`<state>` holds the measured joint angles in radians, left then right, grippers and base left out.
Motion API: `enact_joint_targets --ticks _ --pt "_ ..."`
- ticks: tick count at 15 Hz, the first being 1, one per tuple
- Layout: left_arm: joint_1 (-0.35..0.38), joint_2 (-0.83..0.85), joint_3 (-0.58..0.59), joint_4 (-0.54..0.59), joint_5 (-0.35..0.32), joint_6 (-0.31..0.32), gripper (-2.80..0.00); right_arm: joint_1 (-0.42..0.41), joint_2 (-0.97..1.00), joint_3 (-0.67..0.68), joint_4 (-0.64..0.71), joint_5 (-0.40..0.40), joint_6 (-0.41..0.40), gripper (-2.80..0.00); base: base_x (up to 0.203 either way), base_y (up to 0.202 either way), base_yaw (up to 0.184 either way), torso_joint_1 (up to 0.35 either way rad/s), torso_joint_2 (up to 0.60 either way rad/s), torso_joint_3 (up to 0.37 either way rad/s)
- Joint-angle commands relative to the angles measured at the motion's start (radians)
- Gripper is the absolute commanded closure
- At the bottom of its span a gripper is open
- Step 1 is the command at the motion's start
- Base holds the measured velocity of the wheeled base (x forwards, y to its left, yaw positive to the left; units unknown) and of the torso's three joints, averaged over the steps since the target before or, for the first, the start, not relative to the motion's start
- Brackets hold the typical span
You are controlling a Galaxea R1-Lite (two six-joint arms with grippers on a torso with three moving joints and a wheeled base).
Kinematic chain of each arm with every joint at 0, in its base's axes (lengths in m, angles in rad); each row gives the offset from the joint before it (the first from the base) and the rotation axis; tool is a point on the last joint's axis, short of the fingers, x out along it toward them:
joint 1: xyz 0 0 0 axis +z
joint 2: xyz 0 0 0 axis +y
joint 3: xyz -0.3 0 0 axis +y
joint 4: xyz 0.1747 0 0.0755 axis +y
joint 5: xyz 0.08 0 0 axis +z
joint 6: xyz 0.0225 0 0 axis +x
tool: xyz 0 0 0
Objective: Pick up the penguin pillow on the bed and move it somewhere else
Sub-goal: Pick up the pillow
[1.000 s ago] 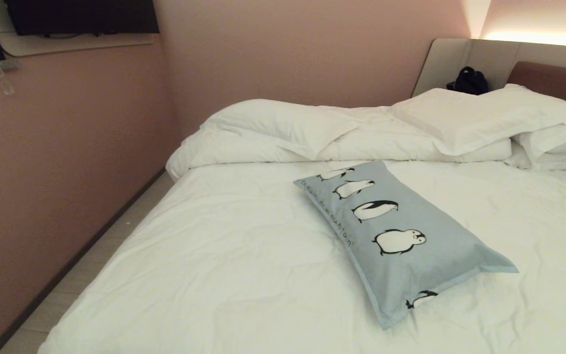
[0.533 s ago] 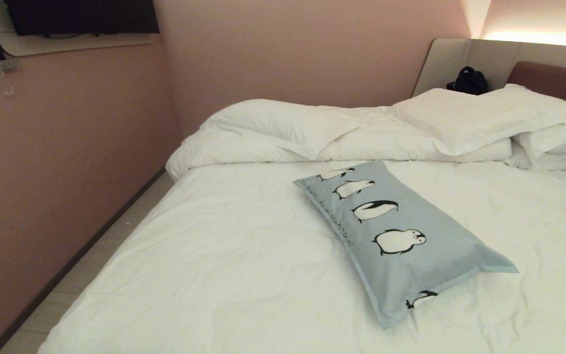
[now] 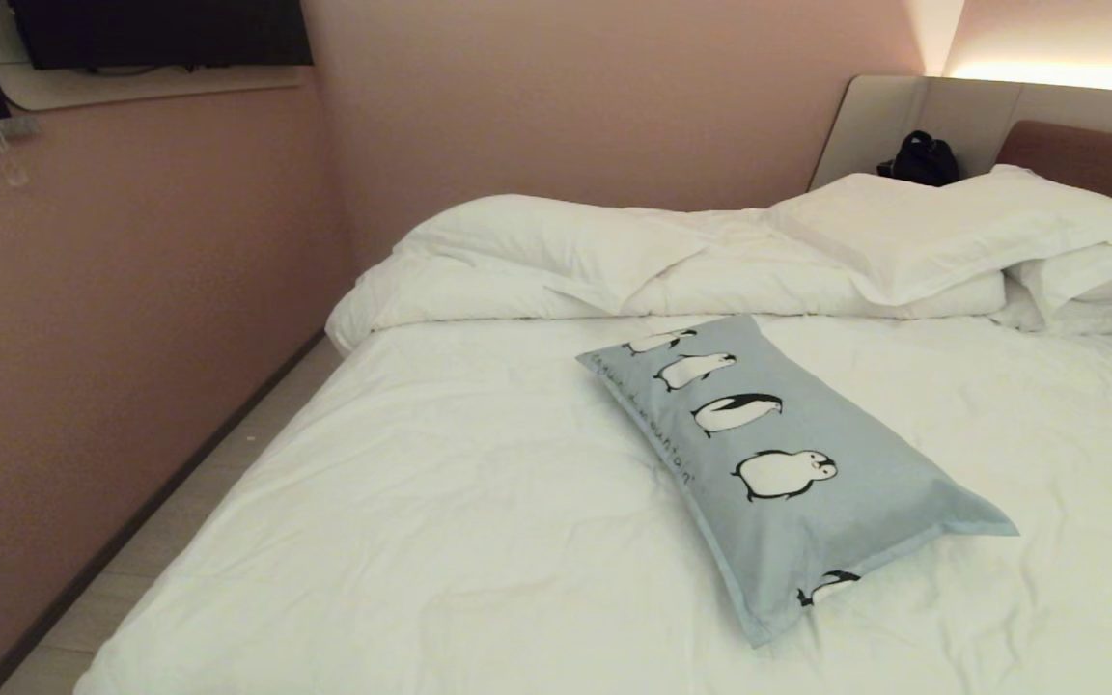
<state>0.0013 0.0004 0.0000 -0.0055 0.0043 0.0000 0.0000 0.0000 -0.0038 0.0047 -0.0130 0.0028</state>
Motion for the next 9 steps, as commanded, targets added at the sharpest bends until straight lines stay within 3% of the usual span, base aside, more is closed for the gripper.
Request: enact_joint_targets --ticks 1,6,9 --pt "0.0 0.0 0.0 -0.001 0.0 0.0 0.0 0.0 0.0 -0.002 0.001 -0.001 -0.001 0.0 0.0 0.0 0.0 0.0 0.0 0.0" --pt "0.0 0.0 0.0 -0.001 0.0 0.0 0.0 0.0 0.001 -0.04 0.018 -0.014 -0.001 0.0 0.0 0.0 0.0 0.0 0.0 0.0" --pt "0.0 0.0 0.0 -0.001 0.0 0.0 0.0 0.0 0.007 -0.156 0.148 -0.005 0.0 0.0 0.0 0.0 0.0 0.0 0.0 0.0"
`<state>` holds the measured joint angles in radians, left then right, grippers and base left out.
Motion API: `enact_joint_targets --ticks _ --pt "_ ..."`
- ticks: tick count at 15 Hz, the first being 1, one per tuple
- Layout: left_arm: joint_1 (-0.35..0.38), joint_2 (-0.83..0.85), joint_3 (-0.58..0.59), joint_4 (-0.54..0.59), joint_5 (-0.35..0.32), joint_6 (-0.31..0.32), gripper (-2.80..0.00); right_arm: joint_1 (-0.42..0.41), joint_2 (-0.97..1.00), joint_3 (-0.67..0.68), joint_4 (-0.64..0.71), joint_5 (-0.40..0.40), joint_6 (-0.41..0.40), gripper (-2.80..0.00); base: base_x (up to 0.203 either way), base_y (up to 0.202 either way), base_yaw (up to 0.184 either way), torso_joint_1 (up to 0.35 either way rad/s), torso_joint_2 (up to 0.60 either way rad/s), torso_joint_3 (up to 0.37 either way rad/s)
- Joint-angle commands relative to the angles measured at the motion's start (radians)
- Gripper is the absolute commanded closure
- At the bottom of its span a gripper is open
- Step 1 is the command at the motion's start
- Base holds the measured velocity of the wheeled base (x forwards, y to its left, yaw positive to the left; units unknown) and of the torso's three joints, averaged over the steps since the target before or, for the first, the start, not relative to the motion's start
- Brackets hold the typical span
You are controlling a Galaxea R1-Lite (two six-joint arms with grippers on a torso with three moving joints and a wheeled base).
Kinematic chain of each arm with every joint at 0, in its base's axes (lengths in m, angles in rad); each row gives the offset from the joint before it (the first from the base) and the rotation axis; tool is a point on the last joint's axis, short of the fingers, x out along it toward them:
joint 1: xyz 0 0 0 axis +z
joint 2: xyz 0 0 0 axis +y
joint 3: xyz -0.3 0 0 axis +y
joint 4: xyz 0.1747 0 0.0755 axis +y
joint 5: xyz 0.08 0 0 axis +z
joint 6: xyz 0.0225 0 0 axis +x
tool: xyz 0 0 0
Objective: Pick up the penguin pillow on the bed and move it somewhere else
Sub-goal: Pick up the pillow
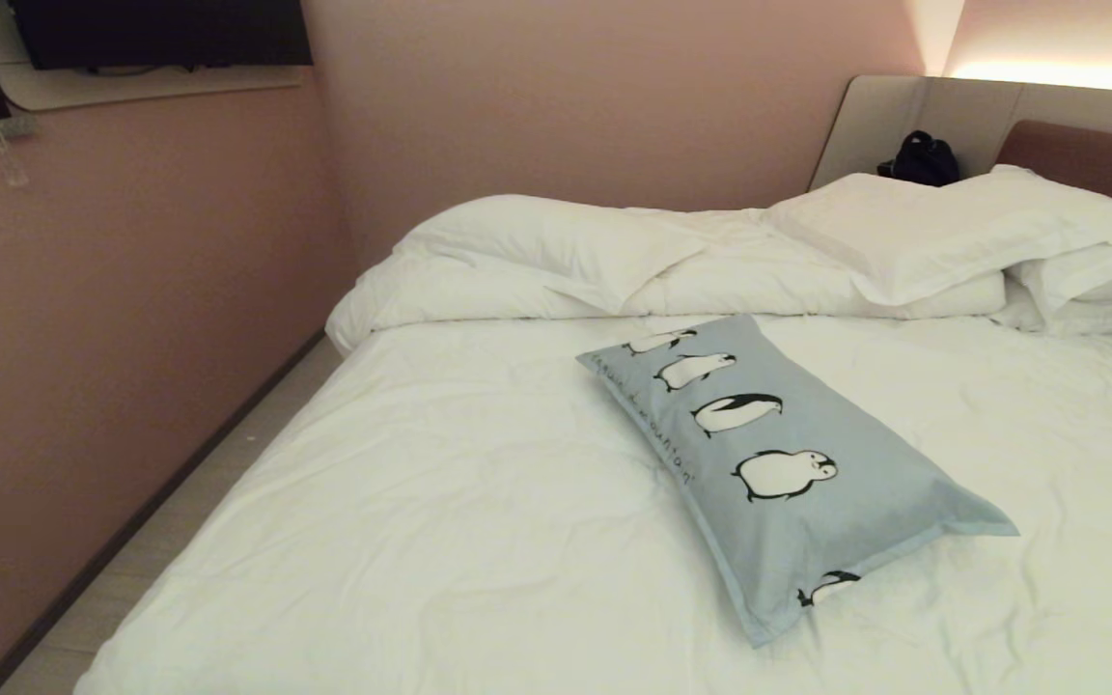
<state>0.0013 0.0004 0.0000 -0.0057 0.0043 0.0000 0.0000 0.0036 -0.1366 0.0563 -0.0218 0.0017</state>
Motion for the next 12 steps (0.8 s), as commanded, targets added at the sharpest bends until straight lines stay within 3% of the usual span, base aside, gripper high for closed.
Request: enact_joint_targets --ticks 1,7,12 --pt "0.0 0.0 0.0 0.0 0.0 0.0 0.0 0.0 0.013 -0.062 0.129 0.01 0.0 0.0 0.0 0.0 0.0 0.0 0.0 0.0" --pt "0.0 0.0 0.0 0.0 0.0 0.0 0.0 0.004 0.358 -0.186 0.111 0.054 -0.001 0.0 0.0 0.0 0.0 0.0 0.0 0.0" --pt "0.0 0.0 0.0 0.0 0.0 0.0 0.0 0.01 0.81 -0.282 -0.106 0.112 0.0 0.0 0.0 0.0 0.0 0.0 0.0 0.0"
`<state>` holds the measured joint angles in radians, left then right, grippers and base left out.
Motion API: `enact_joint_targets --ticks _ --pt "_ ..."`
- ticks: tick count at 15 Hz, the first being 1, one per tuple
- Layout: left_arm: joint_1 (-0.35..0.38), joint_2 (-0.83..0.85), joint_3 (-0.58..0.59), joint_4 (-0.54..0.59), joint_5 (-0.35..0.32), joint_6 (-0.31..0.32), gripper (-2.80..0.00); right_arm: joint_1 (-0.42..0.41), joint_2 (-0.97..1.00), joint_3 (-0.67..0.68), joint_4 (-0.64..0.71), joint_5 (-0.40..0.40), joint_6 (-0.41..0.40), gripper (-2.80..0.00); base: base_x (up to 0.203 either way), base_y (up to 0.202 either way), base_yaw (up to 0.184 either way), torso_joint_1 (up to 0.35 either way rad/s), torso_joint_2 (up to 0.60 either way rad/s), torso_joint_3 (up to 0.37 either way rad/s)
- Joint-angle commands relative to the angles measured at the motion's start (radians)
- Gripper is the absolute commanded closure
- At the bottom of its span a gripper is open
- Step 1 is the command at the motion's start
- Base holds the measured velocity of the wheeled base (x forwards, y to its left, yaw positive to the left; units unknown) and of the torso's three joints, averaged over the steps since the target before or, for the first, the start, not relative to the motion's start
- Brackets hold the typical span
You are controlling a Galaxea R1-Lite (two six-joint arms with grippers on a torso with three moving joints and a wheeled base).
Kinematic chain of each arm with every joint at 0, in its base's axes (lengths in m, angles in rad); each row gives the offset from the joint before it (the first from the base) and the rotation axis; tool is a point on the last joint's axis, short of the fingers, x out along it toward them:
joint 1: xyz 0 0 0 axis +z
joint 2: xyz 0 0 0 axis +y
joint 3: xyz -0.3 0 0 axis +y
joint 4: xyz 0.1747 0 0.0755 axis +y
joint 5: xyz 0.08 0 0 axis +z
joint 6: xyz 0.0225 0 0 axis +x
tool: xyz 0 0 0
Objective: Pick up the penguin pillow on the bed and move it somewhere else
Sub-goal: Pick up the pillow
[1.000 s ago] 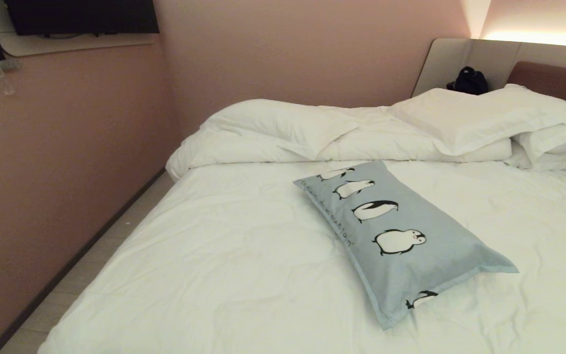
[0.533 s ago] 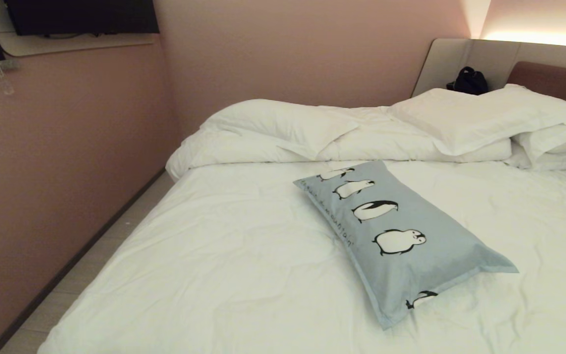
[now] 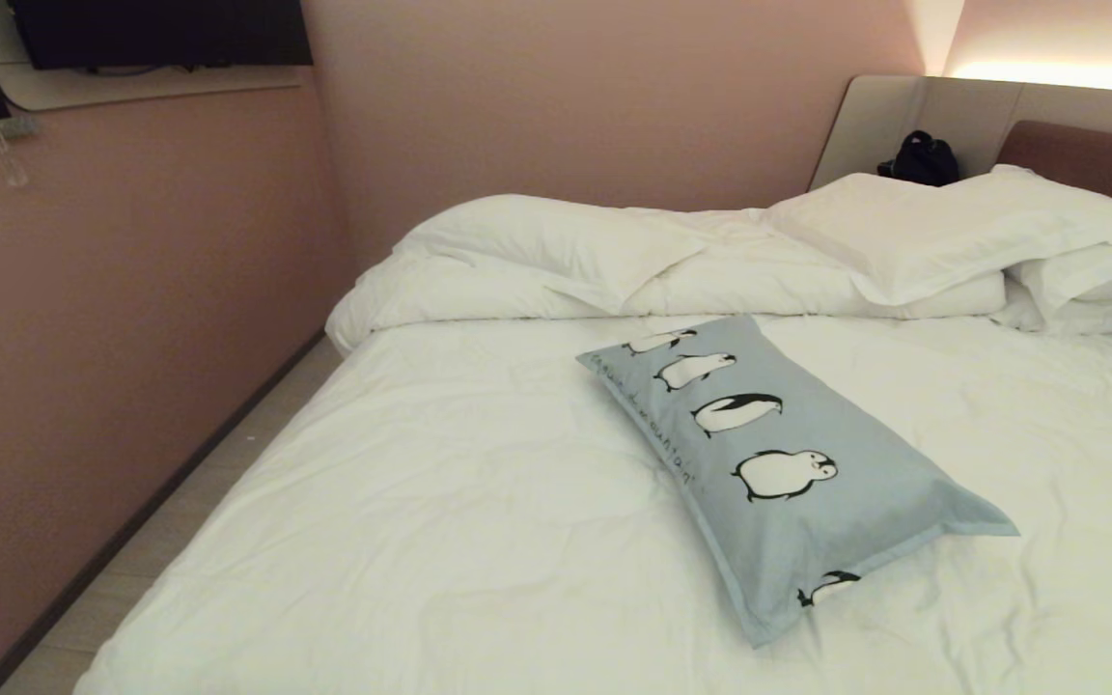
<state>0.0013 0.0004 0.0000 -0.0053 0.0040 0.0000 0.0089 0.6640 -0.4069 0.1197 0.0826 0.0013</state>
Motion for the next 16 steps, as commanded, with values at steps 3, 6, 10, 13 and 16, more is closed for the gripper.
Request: enact_joint_targets --ticks 3,6,10,13,16 --pt "0.0 0.0 0.0 -0.001 0.001 0.0 0.0 0.001 0.413 -0.113 -0.285 0.016 0.001 0.0 0.0 0.0 0.0 0.0 0.0 0.0" --pt "0.0 0.0 0.0 -0.001 0.001 0.0 0.0 0.002 0.61 -0.261 -0.343 0.016 0.002 0.0 0.0 0.0 0.0 0.0 0.0 0.0" --pt "0.0 0.0 0.0 -0.001 0.001 0.0 0.0 0.002 0.823 -0.404 -0.357 0.018 -0.001 0.0 0.0 0.0 0.0 0.0 0.0 0.0" --pt "0.0 0.0 0.0 -0.001 0.001 0.0 0.0 0.003 1.018 -0.519 -0.36 0.015 -0.002 0.0 0.0 0.0 0.0 0.0 0.0 0.0" --pt "0.002 0.0 0.0 -0.001 0.001 0.0 0.0 0.003 1.202 -0.663 -0.357 0.009 -0.001 0.0 0.0 0.0 0.0 0.0 0.0 0.0"
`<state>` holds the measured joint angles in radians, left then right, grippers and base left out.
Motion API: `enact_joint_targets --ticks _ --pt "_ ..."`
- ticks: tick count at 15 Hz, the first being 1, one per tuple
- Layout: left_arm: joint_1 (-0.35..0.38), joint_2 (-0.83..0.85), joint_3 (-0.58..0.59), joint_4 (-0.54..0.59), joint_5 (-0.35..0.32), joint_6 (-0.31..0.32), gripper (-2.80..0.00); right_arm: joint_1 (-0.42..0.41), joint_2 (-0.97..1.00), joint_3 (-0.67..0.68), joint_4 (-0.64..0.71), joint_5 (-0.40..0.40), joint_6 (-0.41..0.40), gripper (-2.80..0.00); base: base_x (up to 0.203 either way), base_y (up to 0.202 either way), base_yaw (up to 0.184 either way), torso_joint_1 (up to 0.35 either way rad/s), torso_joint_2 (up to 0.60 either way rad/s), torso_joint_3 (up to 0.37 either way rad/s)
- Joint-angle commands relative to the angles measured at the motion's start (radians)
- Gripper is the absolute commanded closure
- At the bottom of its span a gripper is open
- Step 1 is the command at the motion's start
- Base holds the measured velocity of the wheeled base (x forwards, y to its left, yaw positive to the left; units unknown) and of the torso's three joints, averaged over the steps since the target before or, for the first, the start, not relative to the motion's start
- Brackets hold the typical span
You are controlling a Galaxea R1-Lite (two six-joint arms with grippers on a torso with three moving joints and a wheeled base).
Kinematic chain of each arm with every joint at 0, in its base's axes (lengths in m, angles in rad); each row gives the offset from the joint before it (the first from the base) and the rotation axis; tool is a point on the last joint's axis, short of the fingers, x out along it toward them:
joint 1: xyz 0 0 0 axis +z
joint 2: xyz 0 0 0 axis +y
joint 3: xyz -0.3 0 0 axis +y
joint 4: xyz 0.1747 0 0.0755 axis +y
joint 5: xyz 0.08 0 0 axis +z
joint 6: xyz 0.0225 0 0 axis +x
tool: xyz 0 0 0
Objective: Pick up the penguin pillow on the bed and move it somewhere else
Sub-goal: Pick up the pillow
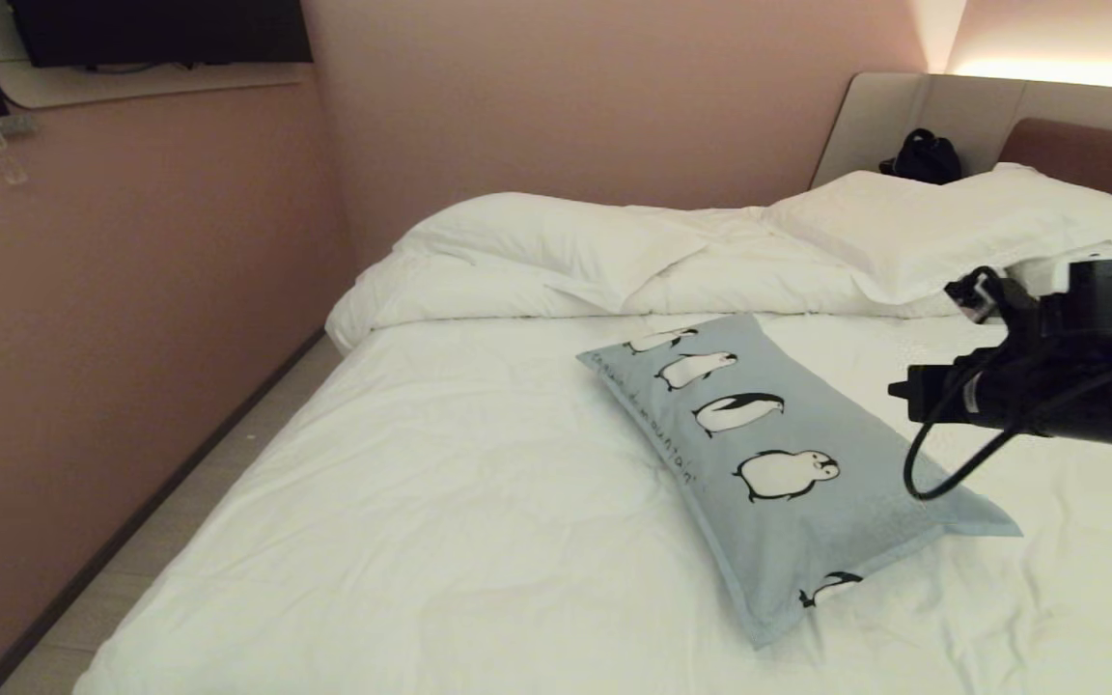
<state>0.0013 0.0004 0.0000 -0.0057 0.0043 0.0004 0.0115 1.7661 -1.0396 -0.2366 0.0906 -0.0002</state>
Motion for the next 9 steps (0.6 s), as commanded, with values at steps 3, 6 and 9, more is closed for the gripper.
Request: enact_joint_targets --ticks 3,6,9 --pt "0.0 0.0 0.0 0.0 0.0 0.0 0.0 0.003 0.238 -0.148 0.0 0.002 0.002 0.0 0.0 0.0 0.0 0.0 0.0 0.0" --pt "0.0 0.0 0.0 0.0 0.0 0.0 0.0 0.017 0.36 -0.245 0.0 0.002 0.003 0.0 0.0 0.0 0.0 0.0 0.0 0.0" --pt "0.0 0.0 0.0 0.0 0.0 0.0 0.0 0.023 0.428 -0.303 -0.004 0.008 0.0 0.0 0.0 0.0 0.0 0.0 0.0 0.0"
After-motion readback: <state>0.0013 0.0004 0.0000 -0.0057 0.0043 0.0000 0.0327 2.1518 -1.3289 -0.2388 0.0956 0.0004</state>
